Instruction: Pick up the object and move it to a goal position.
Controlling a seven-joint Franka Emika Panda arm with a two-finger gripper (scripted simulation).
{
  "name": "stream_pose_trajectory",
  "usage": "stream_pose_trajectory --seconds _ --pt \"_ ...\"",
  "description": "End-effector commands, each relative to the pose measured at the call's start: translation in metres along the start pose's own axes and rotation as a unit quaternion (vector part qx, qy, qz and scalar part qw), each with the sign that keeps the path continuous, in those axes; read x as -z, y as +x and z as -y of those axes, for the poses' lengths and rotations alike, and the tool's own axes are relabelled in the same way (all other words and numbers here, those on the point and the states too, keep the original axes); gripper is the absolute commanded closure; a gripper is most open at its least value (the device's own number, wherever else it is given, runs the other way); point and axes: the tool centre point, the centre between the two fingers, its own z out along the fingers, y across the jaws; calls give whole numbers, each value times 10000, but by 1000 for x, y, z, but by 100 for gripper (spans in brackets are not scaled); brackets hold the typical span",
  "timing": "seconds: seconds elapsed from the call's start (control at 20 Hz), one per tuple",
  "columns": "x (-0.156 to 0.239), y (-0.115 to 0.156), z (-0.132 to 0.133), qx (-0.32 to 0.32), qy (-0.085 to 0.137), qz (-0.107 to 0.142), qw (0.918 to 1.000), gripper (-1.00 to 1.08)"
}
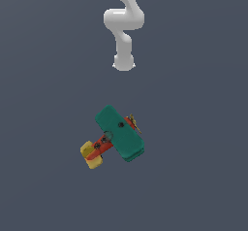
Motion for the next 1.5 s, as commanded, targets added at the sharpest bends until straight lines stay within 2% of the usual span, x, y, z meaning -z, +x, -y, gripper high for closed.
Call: stream_pose_trajectory --seconds 0.0,0.7,1.45 --pt "9 4 2 17 -167 -92 9998 -20" --pt "40 22 29 199 -1100 -490 9925 -20" --pt "38 37 78 542 -2068 -712 9743 -20"
